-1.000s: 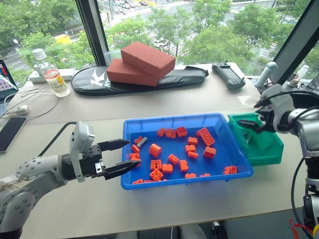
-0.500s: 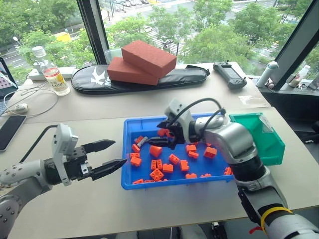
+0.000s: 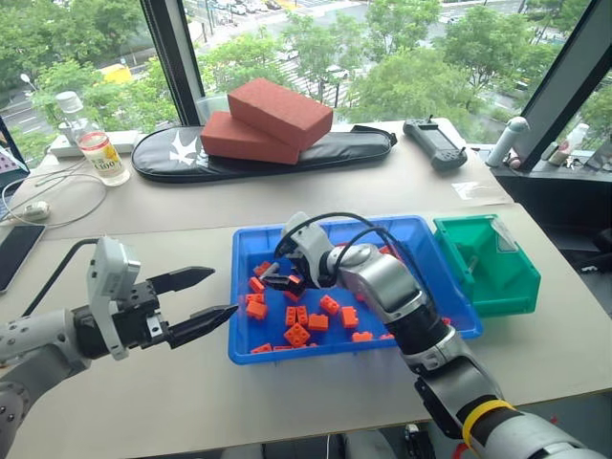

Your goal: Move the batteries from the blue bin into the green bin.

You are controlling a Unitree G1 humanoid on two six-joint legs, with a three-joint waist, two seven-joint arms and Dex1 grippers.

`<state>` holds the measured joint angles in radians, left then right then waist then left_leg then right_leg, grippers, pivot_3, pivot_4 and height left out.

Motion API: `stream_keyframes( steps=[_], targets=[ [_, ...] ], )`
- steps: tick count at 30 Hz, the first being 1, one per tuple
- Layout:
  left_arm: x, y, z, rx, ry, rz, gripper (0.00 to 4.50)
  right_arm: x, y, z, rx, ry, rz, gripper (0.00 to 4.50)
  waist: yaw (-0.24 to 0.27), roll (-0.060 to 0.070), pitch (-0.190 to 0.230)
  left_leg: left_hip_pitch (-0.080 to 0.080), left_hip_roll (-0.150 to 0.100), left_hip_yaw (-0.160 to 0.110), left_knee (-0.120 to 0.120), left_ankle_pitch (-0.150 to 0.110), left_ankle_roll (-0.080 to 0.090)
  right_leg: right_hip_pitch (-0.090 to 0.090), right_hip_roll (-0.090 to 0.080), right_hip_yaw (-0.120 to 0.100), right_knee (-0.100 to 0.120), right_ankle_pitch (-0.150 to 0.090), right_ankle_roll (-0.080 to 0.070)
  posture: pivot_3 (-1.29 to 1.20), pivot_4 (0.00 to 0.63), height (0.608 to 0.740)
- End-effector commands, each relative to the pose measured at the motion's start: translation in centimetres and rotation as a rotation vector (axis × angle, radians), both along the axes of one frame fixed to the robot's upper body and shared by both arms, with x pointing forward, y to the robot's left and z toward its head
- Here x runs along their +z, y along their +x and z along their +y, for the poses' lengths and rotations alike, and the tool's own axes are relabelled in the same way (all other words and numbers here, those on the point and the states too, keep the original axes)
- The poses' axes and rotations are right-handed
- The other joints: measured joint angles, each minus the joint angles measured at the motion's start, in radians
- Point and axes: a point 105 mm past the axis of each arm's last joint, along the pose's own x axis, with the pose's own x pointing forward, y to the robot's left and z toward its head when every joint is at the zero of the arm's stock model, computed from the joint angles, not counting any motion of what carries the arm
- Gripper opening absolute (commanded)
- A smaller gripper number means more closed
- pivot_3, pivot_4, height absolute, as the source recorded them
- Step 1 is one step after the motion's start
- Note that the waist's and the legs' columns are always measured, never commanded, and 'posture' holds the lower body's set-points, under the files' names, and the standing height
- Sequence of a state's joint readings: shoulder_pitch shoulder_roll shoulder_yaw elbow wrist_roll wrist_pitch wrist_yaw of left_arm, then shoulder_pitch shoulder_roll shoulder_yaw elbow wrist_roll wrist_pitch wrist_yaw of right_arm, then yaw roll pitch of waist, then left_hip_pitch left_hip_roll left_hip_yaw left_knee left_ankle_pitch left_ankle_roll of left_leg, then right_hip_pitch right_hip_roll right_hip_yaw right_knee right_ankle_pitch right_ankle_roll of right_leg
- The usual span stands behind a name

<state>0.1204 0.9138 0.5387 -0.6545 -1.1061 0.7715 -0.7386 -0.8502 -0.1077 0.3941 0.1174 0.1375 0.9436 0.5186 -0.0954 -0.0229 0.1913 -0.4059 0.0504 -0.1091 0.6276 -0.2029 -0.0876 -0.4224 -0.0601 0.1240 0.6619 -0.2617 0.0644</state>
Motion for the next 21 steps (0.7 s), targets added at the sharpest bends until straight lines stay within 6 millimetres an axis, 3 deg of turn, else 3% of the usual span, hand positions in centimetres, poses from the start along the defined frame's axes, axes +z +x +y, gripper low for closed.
stream_keyframes(
  steps=[1,14,21],
  targets=[
    [0.6,-0.2,-0.5,-0.032,0.009,-0.021,4.50,0.8,-0.4,1.3,0.036,0.001,-0.065,4.43,-0.002,0.000,0.000,0.000,0.000,0.000,0.000,0.000,0.000,0.000,0.000,0.000,0.000,0.000,0.000,0.00,0.150,0.740],
    [0.7,0.1,-0.8,-0.049,0.011,-0.023,4.50,-0.7,0.2,2.8,0.011,-0.027,-0.072,4.43,-0.004,0.000,0.000,0.001,0.000,0.000,0.000,0.000,0.000,0.000,0.000,0.000,0.001,0.000,0.000,0.00,0.150,0.740],
    [0.7,0.1,-0.8,-0.053,0.012,-0.021,4.50,-1.4,0.4,2.7,-0.005,-0.040,-0.036,4.43,-0.004,0.000,0.000,0.002,0.000,0.000,0.000,0.000,0.000,0.001,0.000,0.000,0.001,0.000,0.000,0.00,0.150,0.740]
  ],
)
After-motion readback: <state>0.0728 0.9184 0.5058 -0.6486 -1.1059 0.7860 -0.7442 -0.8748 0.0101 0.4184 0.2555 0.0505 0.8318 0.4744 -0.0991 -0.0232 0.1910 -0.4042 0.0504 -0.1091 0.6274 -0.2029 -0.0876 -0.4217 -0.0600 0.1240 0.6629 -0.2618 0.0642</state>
